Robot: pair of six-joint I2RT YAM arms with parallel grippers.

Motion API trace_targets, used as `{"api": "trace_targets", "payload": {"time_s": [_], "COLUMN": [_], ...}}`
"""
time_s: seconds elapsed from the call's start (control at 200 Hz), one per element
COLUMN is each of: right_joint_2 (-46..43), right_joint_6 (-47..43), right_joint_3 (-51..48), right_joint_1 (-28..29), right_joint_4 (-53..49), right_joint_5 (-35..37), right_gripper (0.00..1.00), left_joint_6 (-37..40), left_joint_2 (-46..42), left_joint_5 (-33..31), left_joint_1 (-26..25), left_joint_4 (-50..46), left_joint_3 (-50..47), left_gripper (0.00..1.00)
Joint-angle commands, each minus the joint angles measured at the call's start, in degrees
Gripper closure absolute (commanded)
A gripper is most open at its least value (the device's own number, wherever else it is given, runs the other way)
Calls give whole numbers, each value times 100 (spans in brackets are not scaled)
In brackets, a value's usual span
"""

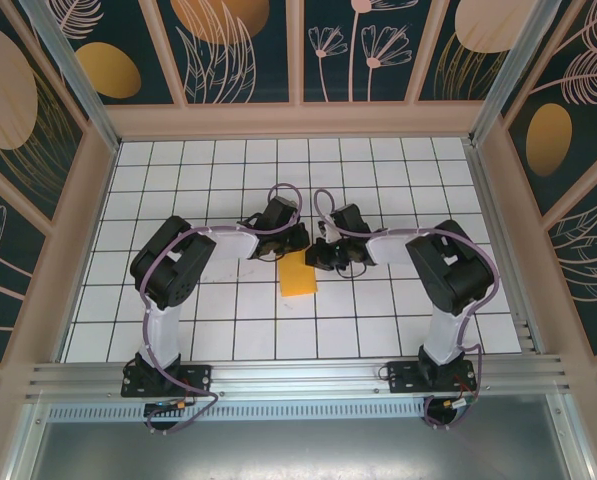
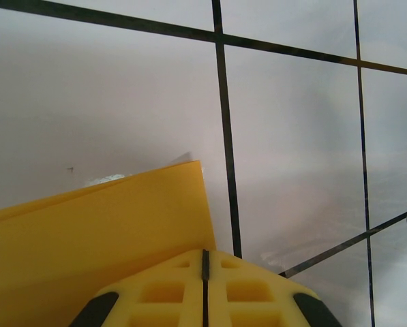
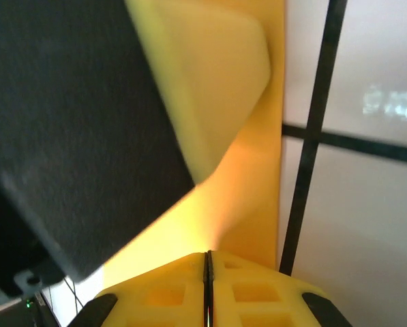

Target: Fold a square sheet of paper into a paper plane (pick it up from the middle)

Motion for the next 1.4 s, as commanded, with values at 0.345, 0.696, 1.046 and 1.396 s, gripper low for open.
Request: {"api": "trace_targets", "payload": {"time_s": [0.345,0.696,1.046,1.396], "right_joint_2": [-422,-785,-1024,-1503], "right_joint_6": [-31,-142,-32,-59], "right_joint_3": [-686,-992,-1396,-1085], "right_joint_1": [176,431,512,506], "right_joint_4": [-428,-766,-818,-855], "right_joint_5": [-2,39,61,360], "right_gripper": [88,88,88,87], "left_joint_6": [-12,-29,-30,-5], "left_joint_2": [409,449,445,434], "left_joint_5": [-382,-421,-437,-400], "left_joint_1": [-14,-6,-10,-10], "left_joint_4": [-334,-330,-330,-316], "left_joint_3": [-167,-185,-176,-176], "left_gripper": [91,91,91,91]}}
